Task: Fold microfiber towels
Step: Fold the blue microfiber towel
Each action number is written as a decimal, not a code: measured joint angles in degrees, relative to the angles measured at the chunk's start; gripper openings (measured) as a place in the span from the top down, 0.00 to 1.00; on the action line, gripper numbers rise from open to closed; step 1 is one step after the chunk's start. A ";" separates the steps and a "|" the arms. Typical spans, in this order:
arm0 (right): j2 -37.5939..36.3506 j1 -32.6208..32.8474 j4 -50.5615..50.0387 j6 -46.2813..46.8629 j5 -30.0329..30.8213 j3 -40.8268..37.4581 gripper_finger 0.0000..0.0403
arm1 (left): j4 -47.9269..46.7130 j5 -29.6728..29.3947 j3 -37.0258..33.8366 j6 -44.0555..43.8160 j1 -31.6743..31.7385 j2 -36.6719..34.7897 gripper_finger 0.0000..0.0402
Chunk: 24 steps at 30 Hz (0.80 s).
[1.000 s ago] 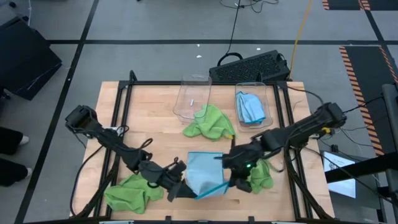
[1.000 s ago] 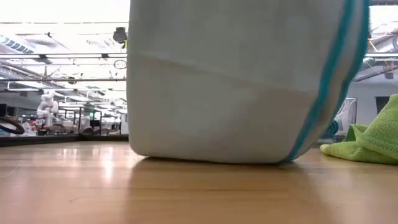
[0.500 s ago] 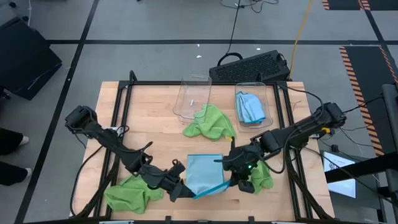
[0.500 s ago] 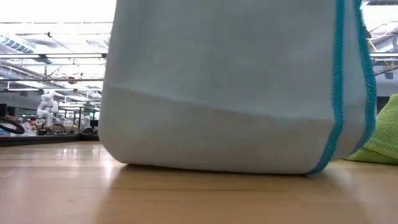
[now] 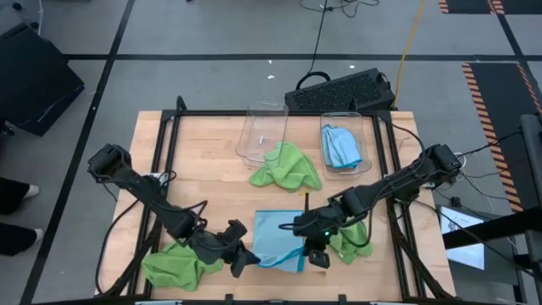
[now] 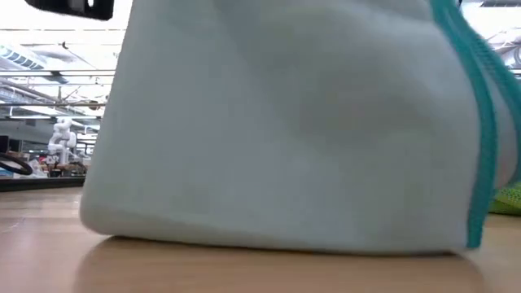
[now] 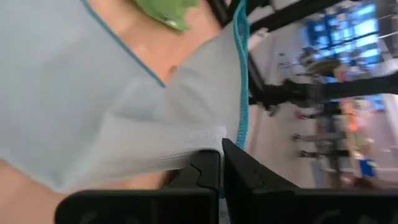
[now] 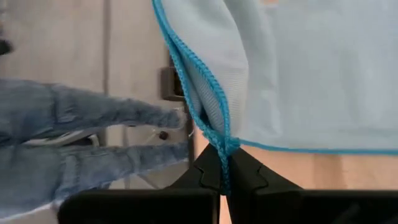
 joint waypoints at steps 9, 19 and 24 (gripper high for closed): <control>0.39 -1.75 -7.70 0.17 8.35 -0.43 1.00 | -9.08 -4.69 0.00 0.58 3.04 0.00 0.97; 0.41 -4.86 -0.07 3.73 8.44 -9.43 1.00 | -17.96 -5.89 0.00 2.27 8.23 0.00 0.96; 0.41 -6.03 4.09 4.42 8.31 -12.46 1.00 | -18.53 -5.60 0.00 5.97 10.79 0.00 0.99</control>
